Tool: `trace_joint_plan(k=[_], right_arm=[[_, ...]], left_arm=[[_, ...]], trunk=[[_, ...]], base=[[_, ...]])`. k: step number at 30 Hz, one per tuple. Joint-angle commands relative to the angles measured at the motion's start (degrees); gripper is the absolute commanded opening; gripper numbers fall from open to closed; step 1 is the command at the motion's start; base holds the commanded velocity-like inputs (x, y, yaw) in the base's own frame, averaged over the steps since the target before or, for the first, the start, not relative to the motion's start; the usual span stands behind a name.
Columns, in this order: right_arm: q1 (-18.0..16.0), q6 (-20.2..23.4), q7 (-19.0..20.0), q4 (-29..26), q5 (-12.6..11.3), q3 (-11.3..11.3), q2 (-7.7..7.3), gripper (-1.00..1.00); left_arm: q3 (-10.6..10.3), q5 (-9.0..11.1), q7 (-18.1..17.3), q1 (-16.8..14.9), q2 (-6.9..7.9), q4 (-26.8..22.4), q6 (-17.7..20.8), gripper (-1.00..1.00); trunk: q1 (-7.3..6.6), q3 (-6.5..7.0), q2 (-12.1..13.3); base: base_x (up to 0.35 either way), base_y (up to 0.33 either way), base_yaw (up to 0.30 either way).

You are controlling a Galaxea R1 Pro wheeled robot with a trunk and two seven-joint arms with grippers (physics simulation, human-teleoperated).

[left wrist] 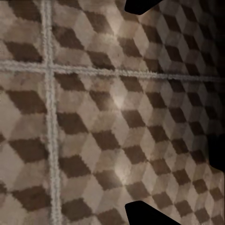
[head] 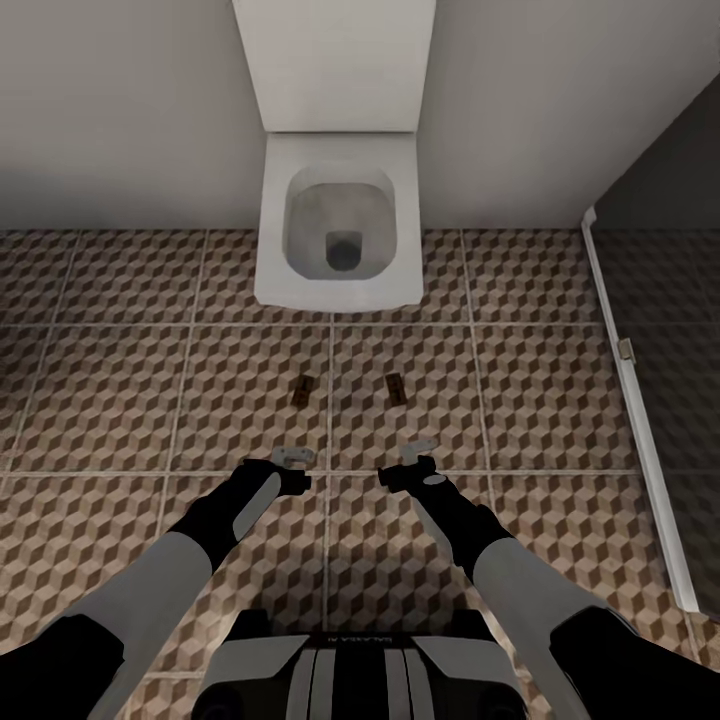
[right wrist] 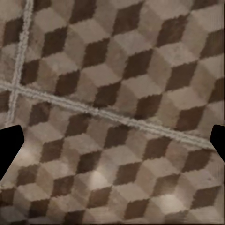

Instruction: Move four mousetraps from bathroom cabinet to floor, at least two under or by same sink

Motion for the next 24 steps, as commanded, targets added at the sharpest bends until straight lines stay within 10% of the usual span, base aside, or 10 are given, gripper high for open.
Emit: trace_joint_plan(k=[1,24], right_arm=[[-0.03,0.3,-0.44,-0.08,-0.56,0.47,-0.06,1.0],[-0.03,0.29,1.37,-0.12,-0.55,0.43,-0.44,1.0]], left_arm=[[-0.23,0.57,0.5,-0.03,0.05,-0.07,0.12,1.0],[-0.23,0.57,0.55,-0.03,0.07,0.01,0.12,1.0]], trunk=[[-0.23,0.16,0.4],[-5.28,4.43,9.63]], base=[[0.0,0.0,0.0],[0.0,0.0,0.0]])
